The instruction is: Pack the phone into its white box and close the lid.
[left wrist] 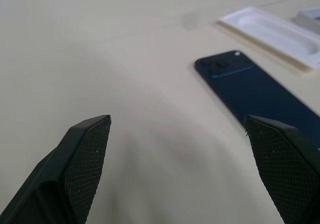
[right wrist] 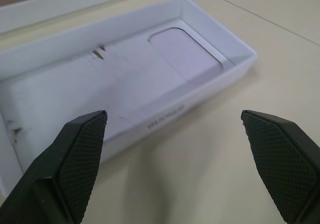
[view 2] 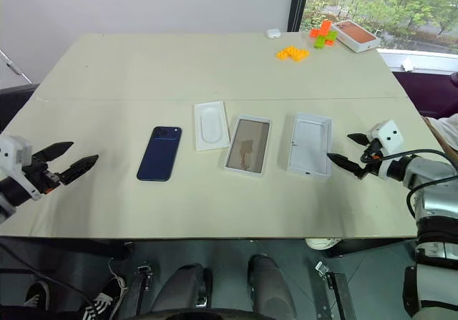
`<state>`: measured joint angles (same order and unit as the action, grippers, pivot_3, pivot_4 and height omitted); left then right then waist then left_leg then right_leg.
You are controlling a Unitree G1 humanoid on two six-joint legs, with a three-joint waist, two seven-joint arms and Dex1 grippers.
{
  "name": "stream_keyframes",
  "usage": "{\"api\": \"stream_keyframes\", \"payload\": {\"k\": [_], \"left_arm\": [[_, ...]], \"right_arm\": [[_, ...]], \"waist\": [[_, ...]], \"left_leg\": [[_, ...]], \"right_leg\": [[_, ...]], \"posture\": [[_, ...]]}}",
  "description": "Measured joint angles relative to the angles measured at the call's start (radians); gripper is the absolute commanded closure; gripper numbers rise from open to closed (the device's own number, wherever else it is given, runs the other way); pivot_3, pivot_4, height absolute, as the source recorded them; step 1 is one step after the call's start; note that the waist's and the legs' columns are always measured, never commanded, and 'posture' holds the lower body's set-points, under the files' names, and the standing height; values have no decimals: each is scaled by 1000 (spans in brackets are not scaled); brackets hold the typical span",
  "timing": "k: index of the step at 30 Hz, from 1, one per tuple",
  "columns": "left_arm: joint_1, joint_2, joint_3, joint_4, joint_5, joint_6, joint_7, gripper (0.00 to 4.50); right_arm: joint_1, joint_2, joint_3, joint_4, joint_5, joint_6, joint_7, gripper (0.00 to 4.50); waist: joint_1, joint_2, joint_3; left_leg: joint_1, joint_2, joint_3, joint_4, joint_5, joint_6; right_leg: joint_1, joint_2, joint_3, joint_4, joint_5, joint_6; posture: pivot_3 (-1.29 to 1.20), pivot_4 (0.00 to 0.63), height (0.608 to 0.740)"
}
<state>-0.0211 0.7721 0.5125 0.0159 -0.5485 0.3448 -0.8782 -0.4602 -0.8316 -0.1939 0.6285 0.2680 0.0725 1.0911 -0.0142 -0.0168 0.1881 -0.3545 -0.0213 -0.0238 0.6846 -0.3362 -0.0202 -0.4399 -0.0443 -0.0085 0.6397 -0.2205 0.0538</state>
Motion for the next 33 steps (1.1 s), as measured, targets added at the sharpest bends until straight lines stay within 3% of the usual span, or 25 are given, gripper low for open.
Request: {"api": "stream_keyframes", "payload": {"k": [10, 22, 27, 33], "left_arm": [[-81, 0, -47, -31, -7, 21, 8, 24], [-139, -53, -108, -31, -11, 79, 66, 24], [-208, -89, -115, -72, -104, 289, 165, 24], [-356, -251, -224, -104, -176, 482, 323, 24]], "right_arm": [[-148, 67, 68, -306, 42, 429, -121, 0], [-129, 152, 126, -481, 56, 439, -142, 0], [-151, 185, 186, -505, 30, 404, -160, 0], [-144, 209, 221, -507, 31, 277, -92, 0]], "waist": [[3, 0, 0], [0, 0, 0], [4, 0, 0], [5, -1, 0]], "left_leg": [[-1, 0, -1, 0, 0, 0], [-2, 0, -1, 0, 0, 0], [-2, -1, -1, 1, 0, 0], [-2, -2, -2, 1, 0, 0]], "right_leg": [[-2, 0, 0, 2, 0, 0], [-2, 0, 0, 1, 0, 0], [-2, 0, 0, 2, 0, 0], [-1, 0, -1, 1, 0, 1]], "posture": [[0, 150, 740], [0, 150, 740], [0, 150, 740], [0, 150, 740]]}}
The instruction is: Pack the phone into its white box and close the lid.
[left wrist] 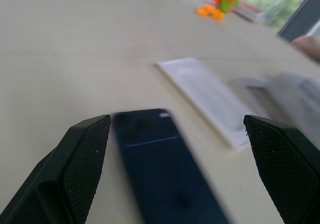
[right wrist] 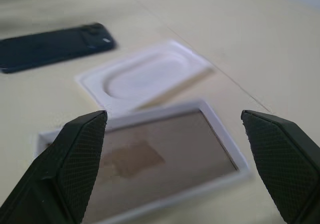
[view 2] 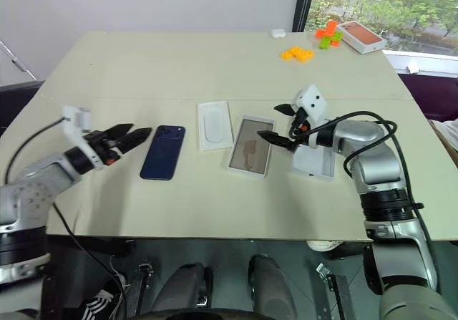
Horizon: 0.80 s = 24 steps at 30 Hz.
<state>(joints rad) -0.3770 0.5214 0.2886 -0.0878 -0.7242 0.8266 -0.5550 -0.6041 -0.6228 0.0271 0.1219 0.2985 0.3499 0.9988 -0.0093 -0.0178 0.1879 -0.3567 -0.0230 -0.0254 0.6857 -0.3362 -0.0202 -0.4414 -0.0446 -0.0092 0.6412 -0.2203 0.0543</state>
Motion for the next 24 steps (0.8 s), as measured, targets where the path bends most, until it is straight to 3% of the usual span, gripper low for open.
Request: {"api": "stream_keyframes", "payload": {"k": [10, 14, 24], "left_arm": [[-221, -259, -90, 267, 148, -61, 234, 24], [-314, -289, -89, 417, 185, -94, 260, 24], [-403, -332, -61, 541, 164, -43, 236, 24]], "right_arm": [[49, 4, -1, -39, 0, -80, 37, 0], [98, -13, 8, -57, -17, -132, 60, 0], [93, -13, 5, -56, -21, -140, 27, 0]], "waist": [[-1, 0, 0], [-1, -1, 0], [-1, -1, 1]], "left_leg": [[1, 0, 0, 0, 2, -3], [1, -1, 0, 0, 2, -3], [1, -1, -1, 0, 3, -5]], "right_leg": [[-1, 1, 0, 4, 0, 0], [-1, 1, 0, 4, 0, 0], [-1, 0, 0, 4, 0, 0]], "posture": [[0, 150, 740], [0, 150, 740], [0, 150, 740]]}}
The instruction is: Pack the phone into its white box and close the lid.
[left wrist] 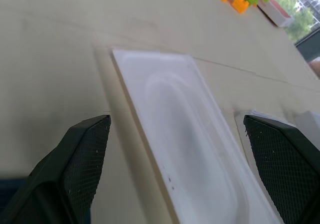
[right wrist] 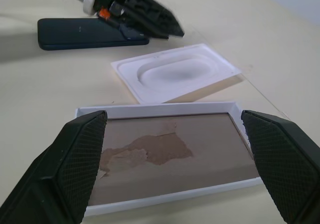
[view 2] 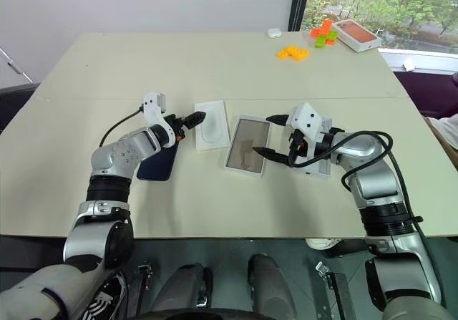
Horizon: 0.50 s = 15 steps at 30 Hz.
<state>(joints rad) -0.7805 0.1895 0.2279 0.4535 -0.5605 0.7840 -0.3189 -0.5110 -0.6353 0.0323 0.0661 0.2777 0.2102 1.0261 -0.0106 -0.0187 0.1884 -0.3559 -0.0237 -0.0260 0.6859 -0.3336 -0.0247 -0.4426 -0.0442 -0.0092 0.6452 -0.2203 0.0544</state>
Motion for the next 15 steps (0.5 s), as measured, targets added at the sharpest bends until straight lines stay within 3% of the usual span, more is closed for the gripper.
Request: {"api": "stream_keyframes", "payload": {"k": [15], "left_arm": [[-46, -91, 144, 14, -68, 125, 156, 24]], "right_arm": [[-1, 0, 0, 8, -11, -14, -27, 0]], "waist": [[0, 0, 0]], "left_leg": [[0, 0, 0, 0, 2, -4]], "right_leg": [[0, 0, 0, 0, 0, 0]], "posture": [[0, 150, 740]]}}
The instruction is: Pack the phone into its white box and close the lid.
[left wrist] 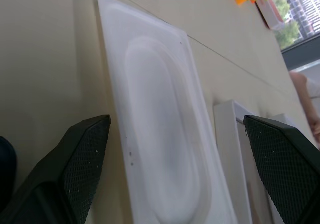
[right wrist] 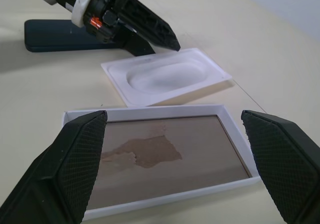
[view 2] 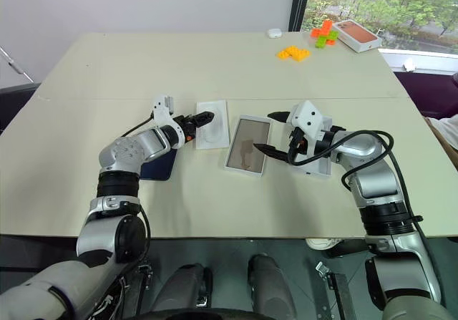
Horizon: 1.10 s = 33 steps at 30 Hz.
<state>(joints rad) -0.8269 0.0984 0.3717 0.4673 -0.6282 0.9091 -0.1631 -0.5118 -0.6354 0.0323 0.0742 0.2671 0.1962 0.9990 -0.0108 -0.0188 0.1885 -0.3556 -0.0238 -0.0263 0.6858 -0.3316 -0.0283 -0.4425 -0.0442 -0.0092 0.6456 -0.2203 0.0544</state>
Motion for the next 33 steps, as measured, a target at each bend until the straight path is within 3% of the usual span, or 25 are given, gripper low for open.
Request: {"api": "stream_keyframes", "payload": {"k": [5, 8, 15, 21, 33], "left_arm": [[-2, -18, 44, -21, -48, 65, 43, 24], [-2, -26, 47, -35, -58, 89, 60, 770], [15, -45, 77, -53, -80, 115, 86, 4246], [15, -47, 164, -54, -148, 135, 131, 4246], [59, -45, 184, -100, -198, 178, 167, 4391]], "right_arm": [[0, 0, 0, 1, -9, -7, -3, 0], [-1, 1, 0, 2, -10, -7, -4, 0], [-2, 4, 1, 10, -11, -7, -4, 0], [-2, 4, 1, 10, -12, -7, -4, 0], [-2, 6, 2, 10, -21, -7, -8, 0]], "waist": [[0, 0, 0], [0, 0, 0], [0, 0, 0], [0, 0, 0], [0, 0, 0]], "left_leg": [[0, 0, 0, 0, 1, -1], [0, 0, 0, 0, 1, -2], [0, 0, 0, 0, 1, -2], [0, 0, 0, 0, 1, -2], [0, 0, 0, 0, 2, -4]], "right_leg": [[0, 0, 0, 0, 0, 0], [0, 0, 0, 0, 0, 0], [0, 0, 0, 0, 0, 0], [0, 0, 0, 0, 0, 0], [0, 0, 0, 0, 0, 0]], "posture": [[0, 150, 740], [0, 150, 740], [0, 150, 740], [0, 150, 740], [0, 150, 740]]}}
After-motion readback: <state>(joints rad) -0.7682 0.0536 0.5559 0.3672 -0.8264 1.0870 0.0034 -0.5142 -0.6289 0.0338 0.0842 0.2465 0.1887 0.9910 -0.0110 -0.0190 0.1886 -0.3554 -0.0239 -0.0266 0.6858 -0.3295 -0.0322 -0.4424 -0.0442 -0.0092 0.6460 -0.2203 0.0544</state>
